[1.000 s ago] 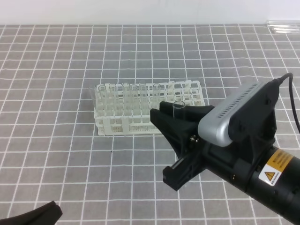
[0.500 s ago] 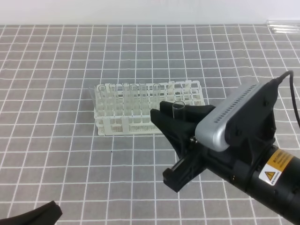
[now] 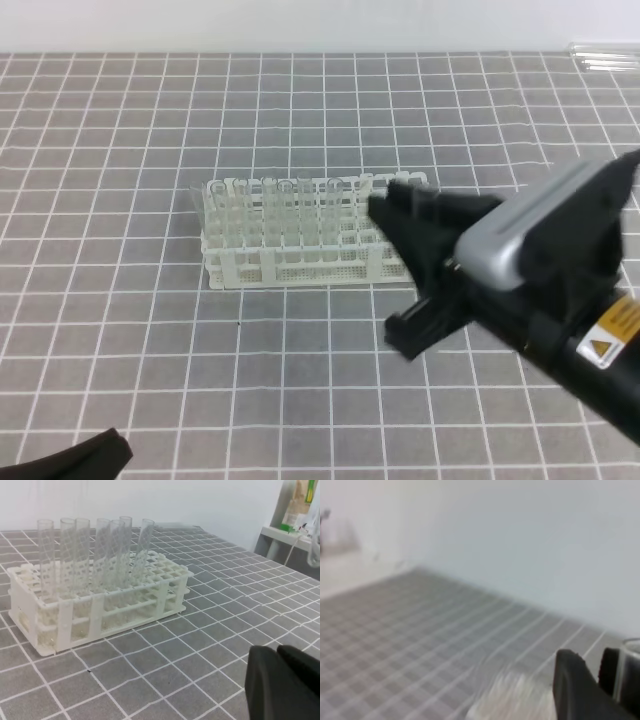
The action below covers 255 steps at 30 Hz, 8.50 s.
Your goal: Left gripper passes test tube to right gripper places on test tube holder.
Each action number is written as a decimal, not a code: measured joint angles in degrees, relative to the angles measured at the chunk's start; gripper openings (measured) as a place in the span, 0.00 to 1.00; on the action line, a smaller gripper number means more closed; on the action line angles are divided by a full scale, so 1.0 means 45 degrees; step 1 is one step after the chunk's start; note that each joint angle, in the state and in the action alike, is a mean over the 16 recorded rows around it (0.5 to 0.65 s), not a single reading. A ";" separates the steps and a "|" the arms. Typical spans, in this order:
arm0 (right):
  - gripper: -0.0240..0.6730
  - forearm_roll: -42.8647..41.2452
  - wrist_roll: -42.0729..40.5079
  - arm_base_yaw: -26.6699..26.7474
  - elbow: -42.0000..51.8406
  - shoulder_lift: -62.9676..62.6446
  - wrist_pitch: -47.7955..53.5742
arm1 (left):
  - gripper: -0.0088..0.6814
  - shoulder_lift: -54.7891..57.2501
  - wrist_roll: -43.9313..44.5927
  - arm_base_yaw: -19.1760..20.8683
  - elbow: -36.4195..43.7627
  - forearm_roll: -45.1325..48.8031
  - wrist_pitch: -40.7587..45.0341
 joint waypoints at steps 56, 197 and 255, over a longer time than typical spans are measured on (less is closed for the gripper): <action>0.15 -0.4273 0.4557 -0.3651 -0.4731 0.8676 -0.4450 | 0.01 -0.0007 0.0017 -0.0001 0.0000 0.0038 0.0181; 0.02 -0.4063 0.5146 -1.0040 0.8036 -1.5139 0.8107 | 0.01 0.0010 0.0023 -0.0001 0.0000 0.0779 0.0542; 0.02 -0.3965 0.2378 -1.0054 0.8115 -1.5193 1.0684 | 0.01 -0.1864 -0.0709 0.3922 0.0058 0.1847 0.0147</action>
